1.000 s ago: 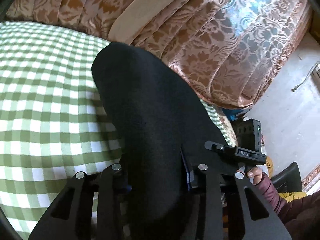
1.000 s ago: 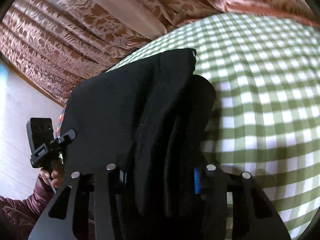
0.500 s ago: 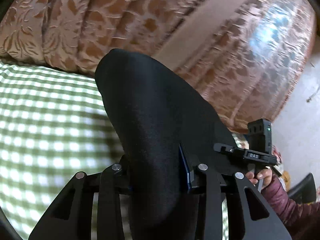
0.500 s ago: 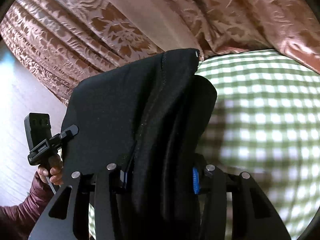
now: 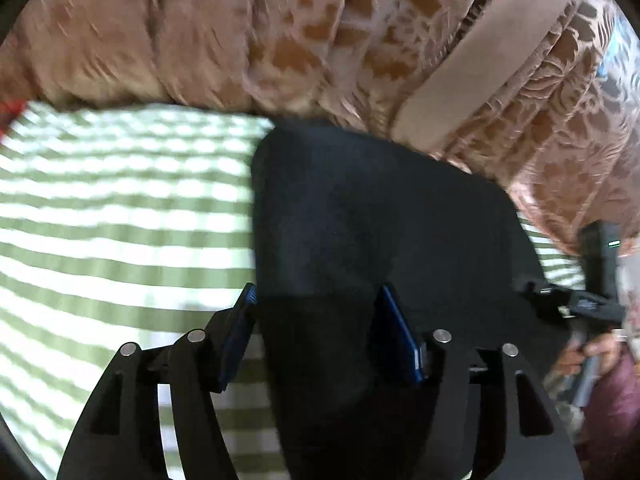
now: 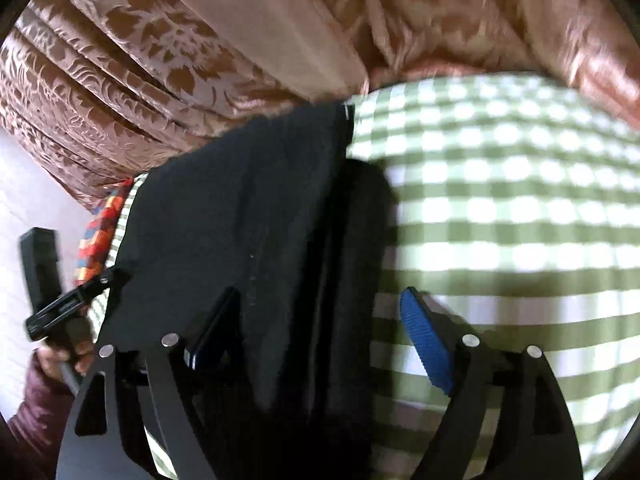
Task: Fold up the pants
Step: 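Release the pants and pull both grippers back from the folded stack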
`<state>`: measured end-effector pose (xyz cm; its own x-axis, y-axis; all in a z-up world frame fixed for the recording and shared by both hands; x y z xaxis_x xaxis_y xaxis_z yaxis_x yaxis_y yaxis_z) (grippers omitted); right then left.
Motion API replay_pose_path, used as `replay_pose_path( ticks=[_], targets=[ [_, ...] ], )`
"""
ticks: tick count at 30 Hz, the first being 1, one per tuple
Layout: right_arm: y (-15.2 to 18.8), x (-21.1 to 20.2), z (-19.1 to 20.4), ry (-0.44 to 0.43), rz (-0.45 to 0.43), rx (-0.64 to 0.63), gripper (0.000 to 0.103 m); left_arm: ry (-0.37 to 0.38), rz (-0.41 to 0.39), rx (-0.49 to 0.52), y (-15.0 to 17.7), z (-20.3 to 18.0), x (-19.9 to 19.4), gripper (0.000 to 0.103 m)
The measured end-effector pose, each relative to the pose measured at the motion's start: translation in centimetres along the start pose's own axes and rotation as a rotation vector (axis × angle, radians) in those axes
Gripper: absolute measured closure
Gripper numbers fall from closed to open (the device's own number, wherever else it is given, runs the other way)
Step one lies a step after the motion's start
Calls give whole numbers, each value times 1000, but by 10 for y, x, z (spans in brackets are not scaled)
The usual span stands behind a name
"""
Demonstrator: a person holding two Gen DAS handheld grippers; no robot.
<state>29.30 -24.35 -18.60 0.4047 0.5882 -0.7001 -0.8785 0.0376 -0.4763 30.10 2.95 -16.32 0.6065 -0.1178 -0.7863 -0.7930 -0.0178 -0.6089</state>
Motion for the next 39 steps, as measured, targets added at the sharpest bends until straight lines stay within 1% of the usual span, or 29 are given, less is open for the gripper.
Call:
replay_pose_path(
  ticks=[1, 2, 3, 4, 5, 7, 8, 9, 10, 11, 12, 13, 16, 18, 21, 24, 27, 30, 31, 32, 33, 36, 38, 39],
  targets=[
    [-2, -10, 4, 34, -24, -31, 26, -69, -40, 10, -1, 3, -10, 42],
    [-3, -23, 15, 59, -57, -75, 34, -102, -71, 15, -1, 5, -20, 42],
    [-1, -31, 24, 62, -72, -102, 39, -117, -105, 19, 0, 6, -30, 42],
    [2, -37, 33, 56, -86, -128, 49, -117, -127, 22, 3, 9, -40, 42],
    [5, -41, 45, 41, -97, -152, 55, -131, -148, 31, 8, 6, -49, 42],
    [16, -40, 61, 17, -85, -187, 63, -152, -169, 44, 18, -1, -59, 42],
    [24, -34, 66, 26, -61, -208, 63, -163, -160, 50, 26, -5, -59, 42],
    [27, -24, 67, 53, -37, -217, 63, -166, -133, 58, 34, -10, -53, 42],
    [34, -12, 59, 112, 5, -220, 65, -173, -108, 64, 42, -14, -45, 42],
    [41, -1, 49, 160, 29, -219, 67, -192, -98, 71, 48, -17, -39, 42],
    [43, 5, 43, 168, 22, -211, 67, -203, -93, 79, 53, -18, -33, 41],
    [43, 6, 39, 159, 0, -195, 67, -199, -92, 76, 56, -20, -31, 41],
    [41, 2, 39, 149, -24, -162, 67, -203, -97, 37, 54, -18, -34, 41],
    [40, -3, 42, 157, -28, -165, 67, -203, -103, 26, 56, -18, -40, 42],
    [41, -13, 50, 158, -49, -164, 63, -212, -128, 27, 57, -20, -51, 42],
    [42, -22, 63, 169, -78, -171, 56, -209, -155, 25, 57, -23, -64, 42],
    [43, -32, 75, 203, -120, -188, 46, -207, -184, 23, 56, -26, -78, 41],
    [45, -41, 84, 230, -158, -186, 40, -199, -203, 18, 57, -28, -91, 41],
    [46, -44, 87, 239, -169, -186, 36, -200, -206, 17, 57, -29, -94, 41],
    [48, -47, 92, 247, -182, -187, 32, -202, -211, 15, 59, -29, -98, 36],
    [49, -49, 95, 255, -189, -187, 30, -200, -217, 13, 59, -30, -102, 34],
    [59, -55, 109, 291, -203, -198, 23, -191, -229, 5, 64, -32, -112, 34],
    [67, -58, 118, 305, -212, -202, 18, -191, -238, 0, 69, -32, -120, 27],
    [70, -58, 121, 307, -215, -202, 17, -190, -245, -5, 72, -32, -124, 26]
  ],
)
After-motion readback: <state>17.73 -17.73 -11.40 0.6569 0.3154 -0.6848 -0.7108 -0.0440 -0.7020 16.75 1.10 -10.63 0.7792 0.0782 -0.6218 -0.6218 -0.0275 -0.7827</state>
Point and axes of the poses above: each gripper's, at about its wrist camera, not at the fingertips, and x roughly the way its jaws point, z to its left, y to its underside, the point moved 9 cm from there along x, roughly the way its jaws point, and after that the axes turned 10 degrees about -y, right-handed, at the moved point
